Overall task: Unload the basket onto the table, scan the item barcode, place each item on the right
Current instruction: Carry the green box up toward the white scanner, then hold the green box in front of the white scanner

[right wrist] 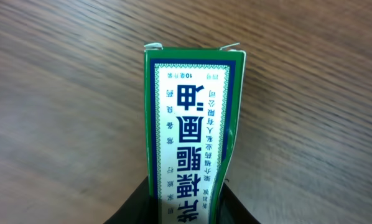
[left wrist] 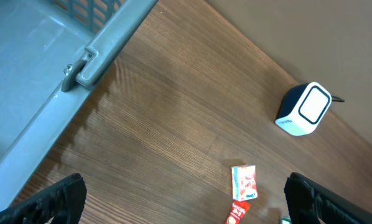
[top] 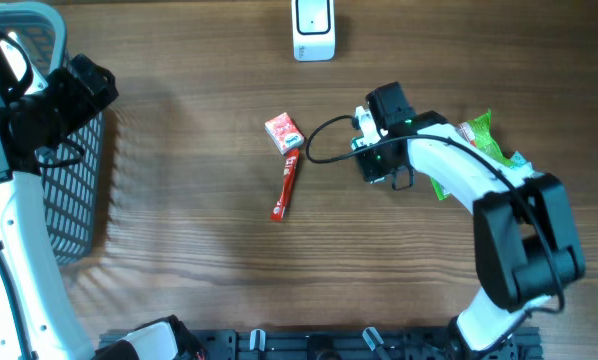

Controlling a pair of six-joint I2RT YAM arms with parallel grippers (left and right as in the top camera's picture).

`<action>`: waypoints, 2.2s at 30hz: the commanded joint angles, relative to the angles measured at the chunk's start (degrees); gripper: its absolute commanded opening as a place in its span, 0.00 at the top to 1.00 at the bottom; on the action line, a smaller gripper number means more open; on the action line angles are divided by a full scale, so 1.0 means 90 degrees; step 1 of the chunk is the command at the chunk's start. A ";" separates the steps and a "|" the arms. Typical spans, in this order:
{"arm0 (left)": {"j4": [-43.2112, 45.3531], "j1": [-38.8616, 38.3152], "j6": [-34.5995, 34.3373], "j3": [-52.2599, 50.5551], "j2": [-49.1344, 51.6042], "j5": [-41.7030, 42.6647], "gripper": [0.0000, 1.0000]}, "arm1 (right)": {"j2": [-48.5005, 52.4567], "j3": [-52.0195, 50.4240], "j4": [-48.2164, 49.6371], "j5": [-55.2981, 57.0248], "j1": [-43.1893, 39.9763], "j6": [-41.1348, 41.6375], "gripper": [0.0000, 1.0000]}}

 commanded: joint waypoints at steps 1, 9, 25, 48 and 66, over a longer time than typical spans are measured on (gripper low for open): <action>0.0012 -0.0022 0.0104 0.0053 -0.0005 0.0075 0.00 | -0.0852 0.0498 -0.0330 -0.0816 -0.0005 0.0058 0.77; 0.0012 -0.0022 0.0104 0.0053 -0.0005 0.0075 0.00 | -0.1401 0.3487 -0.3444 -0.1052 0.0027 0.0425 0.83; 0.0012 -0.0022 0.0104 0.0053 -0.0005 0.0075 0.00 | 0.0916 0.7813 -0.4398 -0.3813 0.0002 0.1081 0.84; 0.0012 -0.0022 0.0104 0.0053 -0.0005 0.0075 0.00 | 0.5617 0.7832 0.4867 -0.7458 -0.1047 0.7235 0.84; 0.0012 -0.0022 0.0104 0.0053 -0.0005 0.0075 0.00 | 0.6081 0.7830 0.3888 -0.6688 -0.1088 0.6761 0.83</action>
